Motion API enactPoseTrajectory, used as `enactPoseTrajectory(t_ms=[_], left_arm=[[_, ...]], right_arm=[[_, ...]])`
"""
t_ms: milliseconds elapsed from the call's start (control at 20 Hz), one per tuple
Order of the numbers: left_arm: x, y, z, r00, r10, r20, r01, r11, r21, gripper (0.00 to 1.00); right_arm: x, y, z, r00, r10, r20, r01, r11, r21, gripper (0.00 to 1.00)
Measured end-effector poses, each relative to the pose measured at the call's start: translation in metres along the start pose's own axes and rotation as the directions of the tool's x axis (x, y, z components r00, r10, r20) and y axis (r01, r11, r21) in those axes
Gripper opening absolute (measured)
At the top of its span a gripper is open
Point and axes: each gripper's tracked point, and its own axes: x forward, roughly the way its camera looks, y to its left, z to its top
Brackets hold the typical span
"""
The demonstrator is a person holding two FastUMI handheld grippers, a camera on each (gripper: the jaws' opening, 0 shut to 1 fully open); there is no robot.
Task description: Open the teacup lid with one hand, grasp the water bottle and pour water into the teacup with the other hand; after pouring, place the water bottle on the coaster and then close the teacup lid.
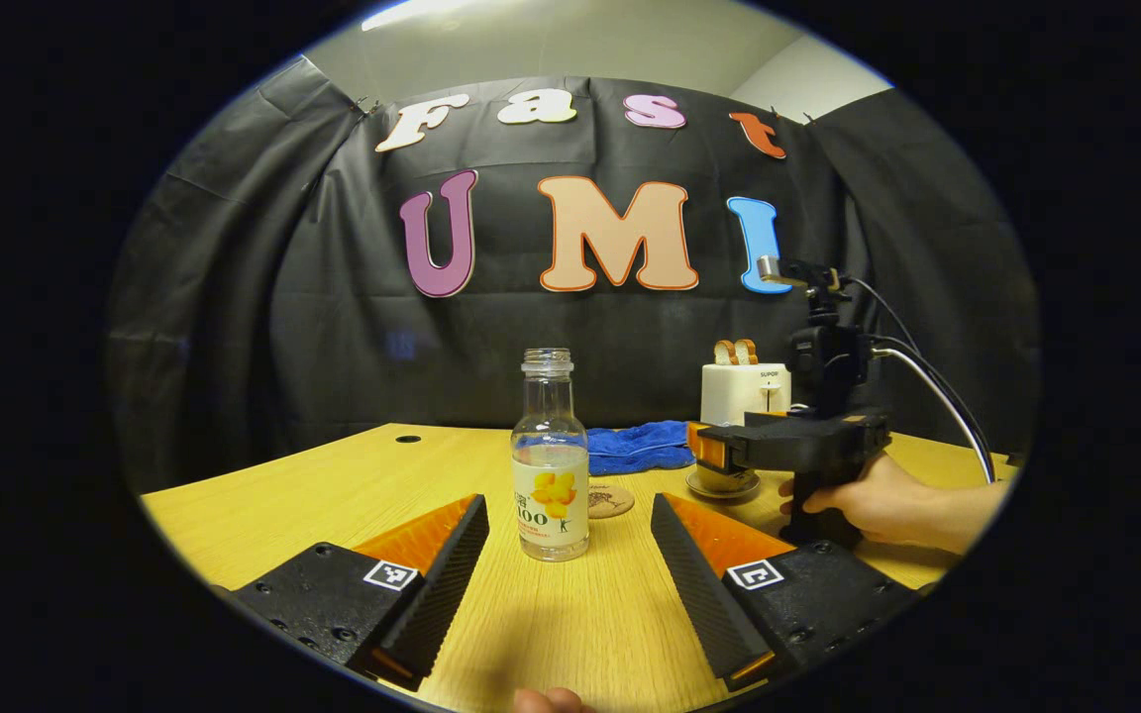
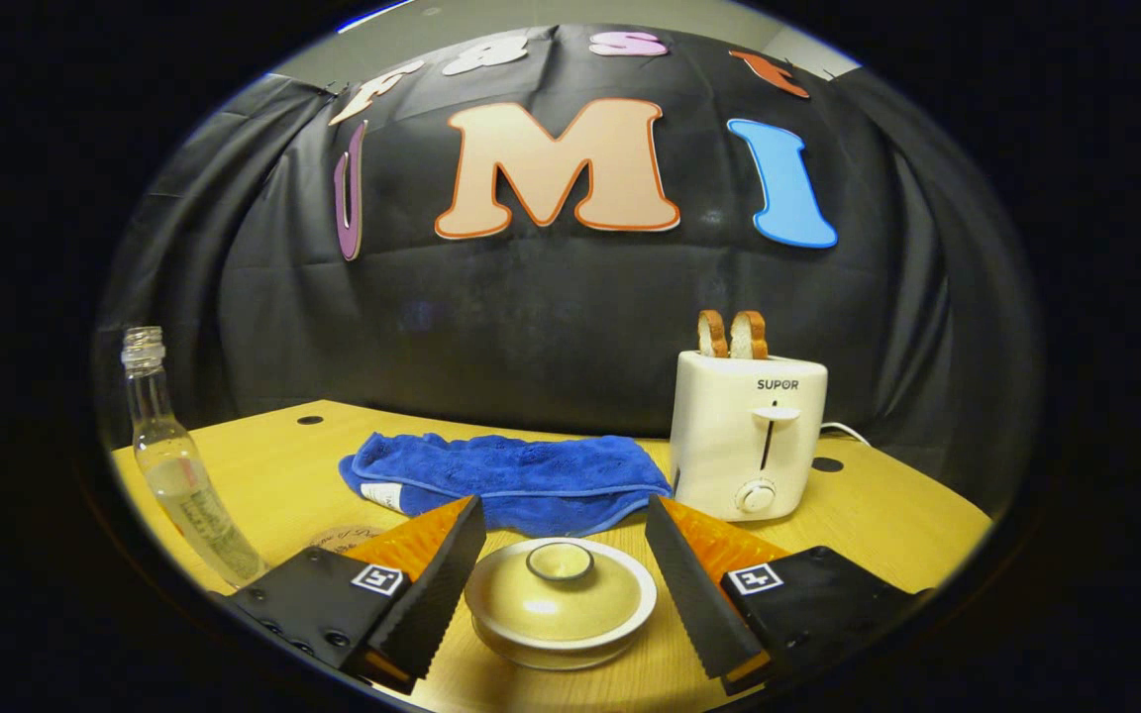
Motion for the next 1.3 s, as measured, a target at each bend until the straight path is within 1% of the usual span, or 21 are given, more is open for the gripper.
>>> enactPoseTrajectory(t_ms=[250, 300, 350, 400, 550, 750, 850, 900, 1000, 1250, 1300], left_arm=[[0.001, 0.0, 0.0, 1.0, -0.003, 0.0, 0.003, 1.0, 0.0, 0.99], [0.0, -0.001, 0.0, 1.0, -0.003, 0.001, 0.003, 1.0, 0.0, 0.97], [0.0, -0.001, 0.0, 1.0, -0.003, 0.001, 0.003, 1.0, 0.0, 0.99], [0.0, 0.0, -0.001, 1.0, -0.003, 0.001, 0.003, 1.0, 0.0, 0.99], [0.001, -0.001, 0.0, 1.0, -0.003, 0.001, 0.003, 1.0, 0.0, 0.97], [0.001, -0.001, 0.0, 1.0, -0.003, 0.001, 0.003, 1.0, 0.0, 0.97], [0.001, 0.0, 0.0, 1.0, -0.003, 0.001, 0.003, 1.0, -0.001, 0.97], [0.0, -0.001, -0.001, 1.0, -0.003, 0.001, 0.003, 1.0, 0.0, 0.97], [0.0, 0.0, -0.001, 1.0, -0.003, 0.001, 0.003, 1.0, 0.0, 0.99], [0.001, -0.001, 0.0, 1.0, -0.003, 0.001, 0.003, 1.0, 0.0, 0.97], [0.001, -0.001, -0.001, 1.0, -0.002, 0.001, 0.002, 1.0, 0.0, 0.97]], right_arm=[[0.015, 0.002, -0.001, 1.0, 0.021, -0.023, -0.021, 1.0, 0.02, 0.99], [0.02, 0.005, -0.002, 0.999, 0.032, -0.03, -0.031, 0.999, 0.021, 0.98], [0.02, 0.007, -0.002, 0.999, 0.031, -0.037, -0.03, 0.999, 0.02, 0.93], [0.02, 0.008, -0.002, 0.999, 0.035, -0.042, -0.034, 0.999, 0.017, 0.86], [0.02, 0.009, -0.004, 0.998, 0.043, -0.045, -0.042, 0.999, 0.014, 0.84], [0.016, 0.011, -0.006, 0.996, 0.055, -0.065, -0.053, 0.998, 0.022, 0.84], [0.017, 0.008, -0.008, 0.997, 0.041, -0.063, -0.04, 0.999, 0.018, 0.37], [0.019, 0.009, -0.008, 0.997, 0.042, -0.062, -0.041, 0.999, 0.015, 0.46], [0.019, 0.009, -0.008, 0.997, 0.042, -0.063, -0.041, 0.999, 0.019, 0.46], [0.017, 0.009, -0.008, 0.997, 0.036, -0.061, -0.036, 0.999, 0.008, 0.46], [0.013, 0.008, -0.005, 0.998, 0.03, -0.061, -0.03, 1.0, 0.002, 0.4]])
